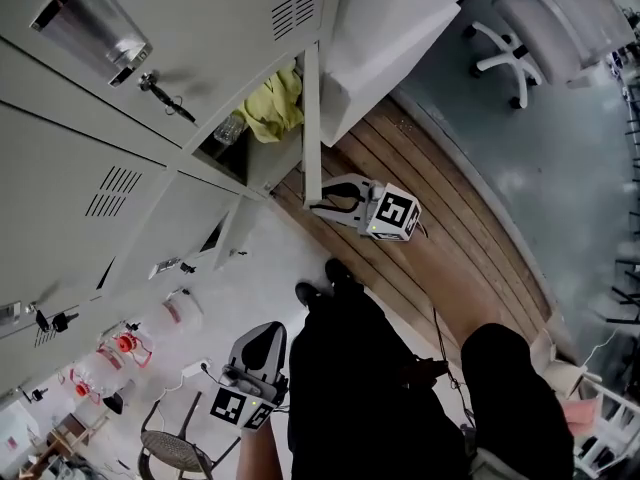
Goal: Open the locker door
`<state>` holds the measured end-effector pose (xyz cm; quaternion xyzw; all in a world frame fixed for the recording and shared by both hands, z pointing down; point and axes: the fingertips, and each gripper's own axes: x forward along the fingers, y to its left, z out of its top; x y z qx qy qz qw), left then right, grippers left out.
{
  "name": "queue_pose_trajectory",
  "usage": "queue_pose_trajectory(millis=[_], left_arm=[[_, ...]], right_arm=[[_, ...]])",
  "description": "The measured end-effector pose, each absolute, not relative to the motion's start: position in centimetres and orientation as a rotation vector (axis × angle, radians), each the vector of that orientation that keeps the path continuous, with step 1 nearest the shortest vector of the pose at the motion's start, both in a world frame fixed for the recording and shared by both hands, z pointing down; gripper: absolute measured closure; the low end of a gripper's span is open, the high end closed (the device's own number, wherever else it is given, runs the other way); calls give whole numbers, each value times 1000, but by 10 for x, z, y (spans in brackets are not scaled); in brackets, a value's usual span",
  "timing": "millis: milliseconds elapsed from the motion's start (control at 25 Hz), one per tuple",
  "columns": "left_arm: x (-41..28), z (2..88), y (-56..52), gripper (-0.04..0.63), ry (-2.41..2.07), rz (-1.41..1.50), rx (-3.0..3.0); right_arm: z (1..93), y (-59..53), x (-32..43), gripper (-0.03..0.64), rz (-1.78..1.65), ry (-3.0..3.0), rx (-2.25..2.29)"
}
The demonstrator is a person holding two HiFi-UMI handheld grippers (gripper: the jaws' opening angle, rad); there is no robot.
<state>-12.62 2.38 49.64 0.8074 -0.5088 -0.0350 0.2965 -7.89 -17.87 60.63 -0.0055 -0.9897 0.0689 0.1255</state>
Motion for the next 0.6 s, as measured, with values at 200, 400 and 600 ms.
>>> queue_pose_trajectory(millis=[200,400,600], left_arm=[[-109,506,12,578,-1320,-46,2146],[-96,508,-3,578,-1312,-48,2143],[-80,505,-12,578,-1301,-59,2147]], right_arm=[[606,-181,-71,492,170,-2881,-39],[607,-183,-61,488,216,-2899,-12],[608,-186,-43,488,259,-2905,17]])
